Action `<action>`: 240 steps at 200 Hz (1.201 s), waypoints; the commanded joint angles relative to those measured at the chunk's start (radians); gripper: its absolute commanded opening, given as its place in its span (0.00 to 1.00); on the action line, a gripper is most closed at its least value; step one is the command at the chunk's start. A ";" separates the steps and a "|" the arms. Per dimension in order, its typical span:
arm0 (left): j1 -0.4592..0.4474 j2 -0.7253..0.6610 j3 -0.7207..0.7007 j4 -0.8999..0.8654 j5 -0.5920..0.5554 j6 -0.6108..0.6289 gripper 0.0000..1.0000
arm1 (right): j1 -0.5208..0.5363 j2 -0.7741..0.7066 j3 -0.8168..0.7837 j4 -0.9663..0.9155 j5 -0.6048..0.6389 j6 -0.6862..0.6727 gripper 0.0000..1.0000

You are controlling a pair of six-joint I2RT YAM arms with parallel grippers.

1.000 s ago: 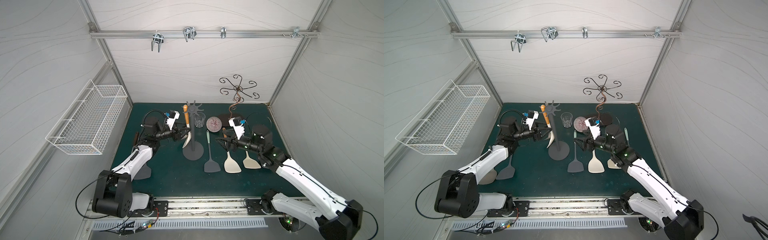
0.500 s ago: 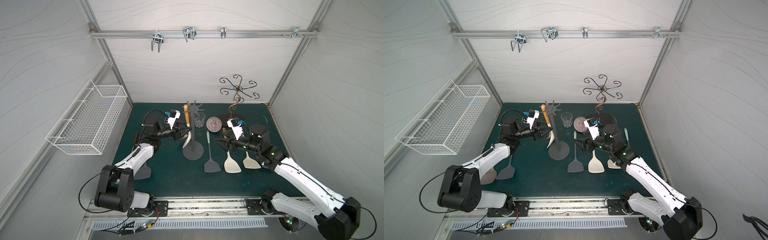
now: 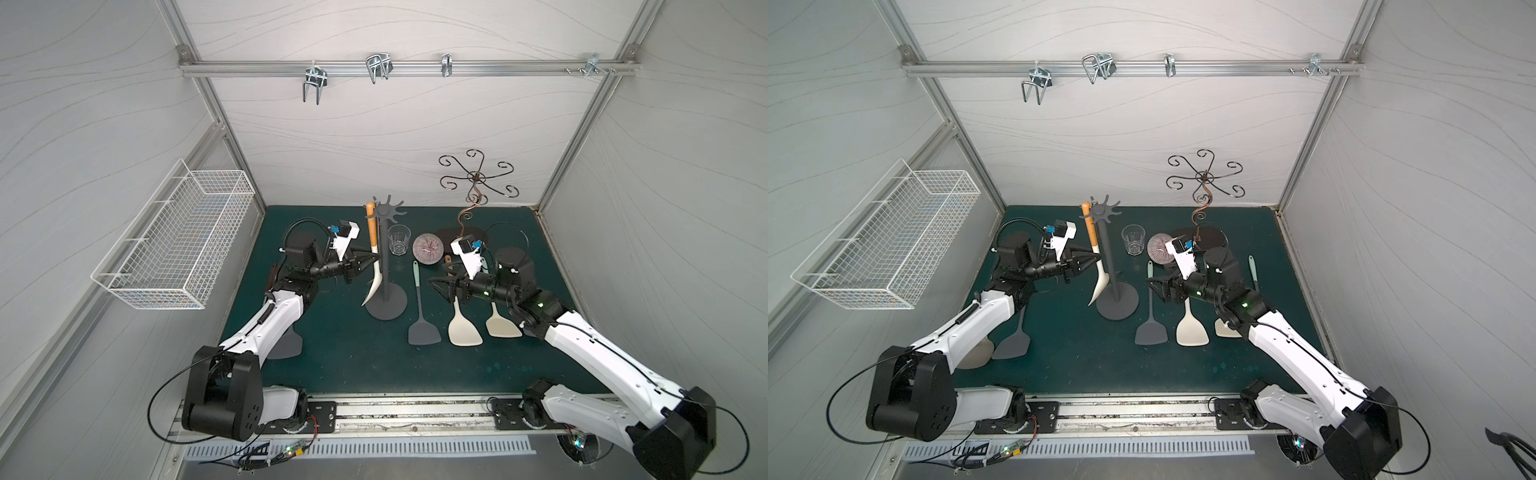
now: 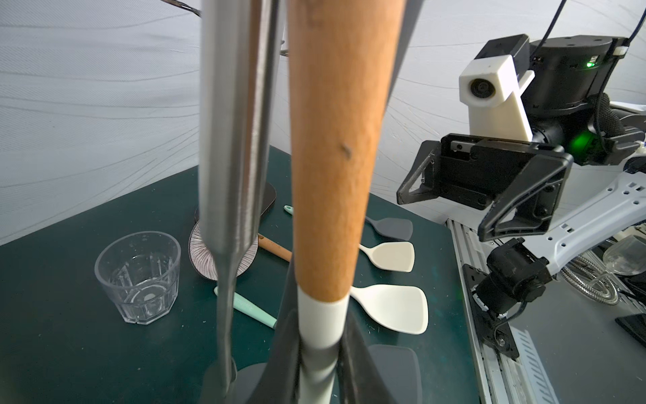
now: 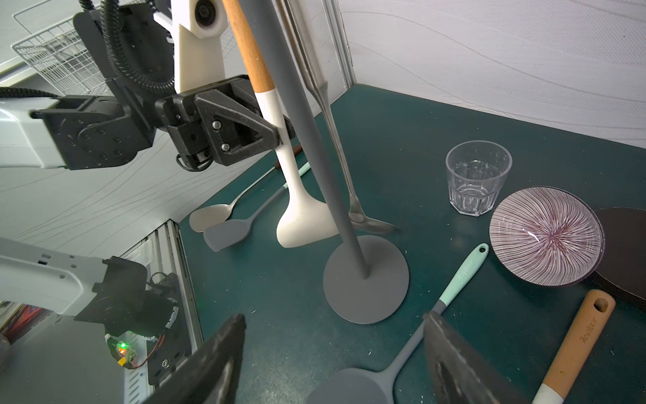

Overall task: Take the spatula off the kitchen utensil rack
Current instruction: Take off the spatula from the rack.

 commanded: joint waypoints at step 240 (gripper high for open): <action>-0.021 -0.221 -0.043 -0.125 -0.335 0.127 0.00 | -0.003 -0.008 0.001 0.024 -0.011 0.003 0.82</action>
